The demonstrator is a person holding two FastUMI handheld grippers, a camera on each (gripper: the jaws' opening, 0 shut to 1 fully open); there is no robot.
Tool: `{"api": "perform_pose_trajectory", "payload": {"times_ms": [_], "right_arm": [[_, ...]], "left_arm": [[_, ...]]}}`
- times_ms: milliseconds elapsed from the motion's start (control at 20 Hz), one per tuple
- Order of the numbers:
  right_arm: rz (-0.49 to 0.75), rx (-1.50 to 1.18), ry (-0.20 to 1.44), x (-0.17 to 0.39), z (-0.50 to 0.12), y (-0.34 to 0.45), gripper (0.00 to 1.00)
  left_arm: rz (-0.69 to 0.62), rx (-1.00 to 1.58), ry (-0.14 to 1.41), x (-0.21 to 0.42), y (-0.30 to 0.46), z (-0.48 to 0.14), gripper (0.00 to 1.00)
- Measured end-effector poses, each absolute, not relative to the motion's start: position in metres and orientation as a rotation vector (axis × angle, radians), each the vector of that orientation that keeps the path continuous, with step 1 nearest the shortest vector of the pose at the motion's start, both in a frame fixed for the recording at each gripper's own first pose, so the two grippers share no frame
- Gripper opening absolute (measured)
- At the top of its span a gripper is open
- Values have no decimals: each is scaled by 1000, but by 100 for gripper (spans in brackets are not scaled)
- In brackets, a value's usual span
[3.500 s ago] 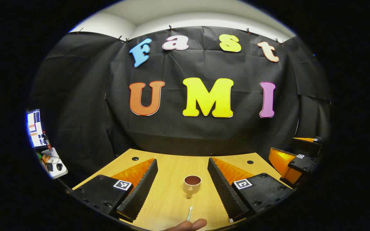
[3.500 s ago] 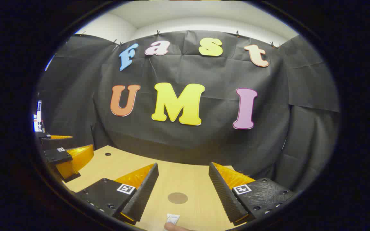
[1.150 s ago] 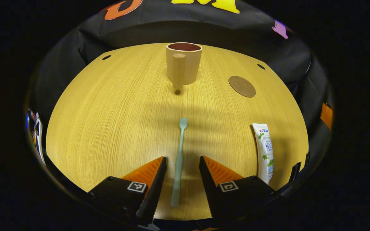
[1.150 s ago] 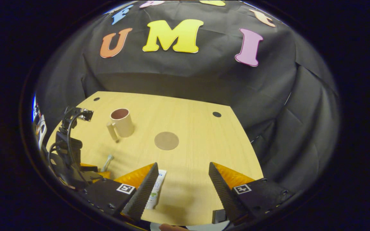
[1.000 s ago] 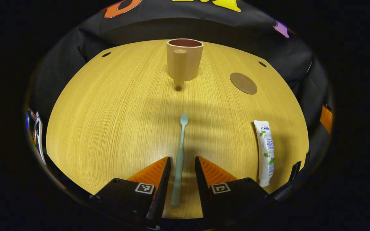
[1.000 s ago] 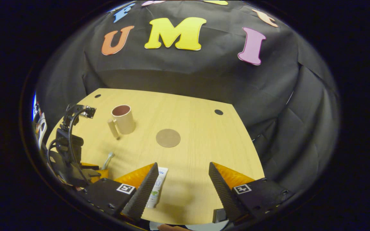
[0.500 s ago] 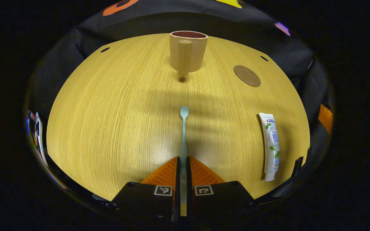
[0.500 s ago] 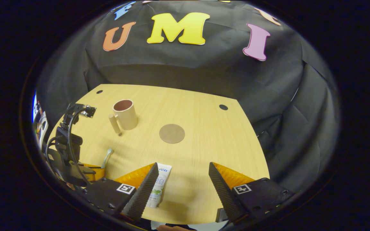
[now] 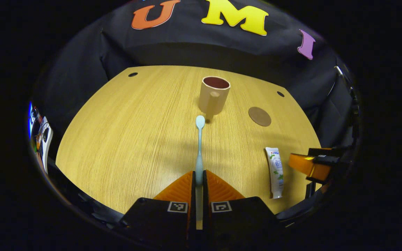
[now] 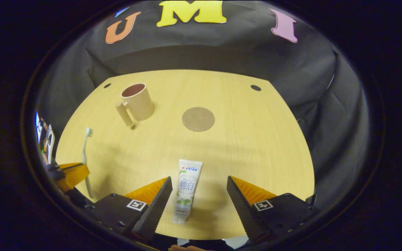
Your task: Put the toothbrush and toothpaste on the desktop into the cup, then pick up the cup and place it on the coaster on the desktop.
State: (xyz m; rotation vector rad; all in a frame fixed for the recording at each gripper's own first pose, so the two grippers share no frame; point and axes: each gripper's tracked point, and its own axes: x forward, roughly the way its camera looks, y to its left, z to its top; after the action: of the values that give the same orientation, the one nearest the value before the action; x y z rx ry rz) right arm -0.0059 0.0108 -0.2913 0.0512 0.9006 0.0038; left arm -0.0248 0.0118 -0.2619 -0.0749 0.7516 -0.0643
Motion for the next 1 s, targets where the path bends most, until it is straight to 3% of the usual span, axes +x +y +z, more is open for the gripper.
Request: {"api": "perform_pose_trajectory", "payload": {"times_ms": [350, 500, 650, 750, 800, 1000], "right_arm": [[7, 91, 1054, -16, -324, 33, 95], [-8, 81, 1103, -21, -334, 34, 97], [-4, 101, 1146, -24, -340, 38, 93], [-9, 115, 1162, -23, -344, 40, 87], [-17, 113, 1169, -23, -346, 38, 76], [-54, 135, 1211, -27, -356, 35, 59]], "left_arm": [[-51, -49, 559, -23, 36, -181, 10], [-61, -16, 427, -15, 35, -133, 10], [-89, 6, 283, -13, 30, -76, 10], [-100, -13, 200, -10, 31, -37, 10], [-102, -28, 166, -10, 32, -21, 10], [-91, -29, 71, -2, 40, 22, 10]]}}
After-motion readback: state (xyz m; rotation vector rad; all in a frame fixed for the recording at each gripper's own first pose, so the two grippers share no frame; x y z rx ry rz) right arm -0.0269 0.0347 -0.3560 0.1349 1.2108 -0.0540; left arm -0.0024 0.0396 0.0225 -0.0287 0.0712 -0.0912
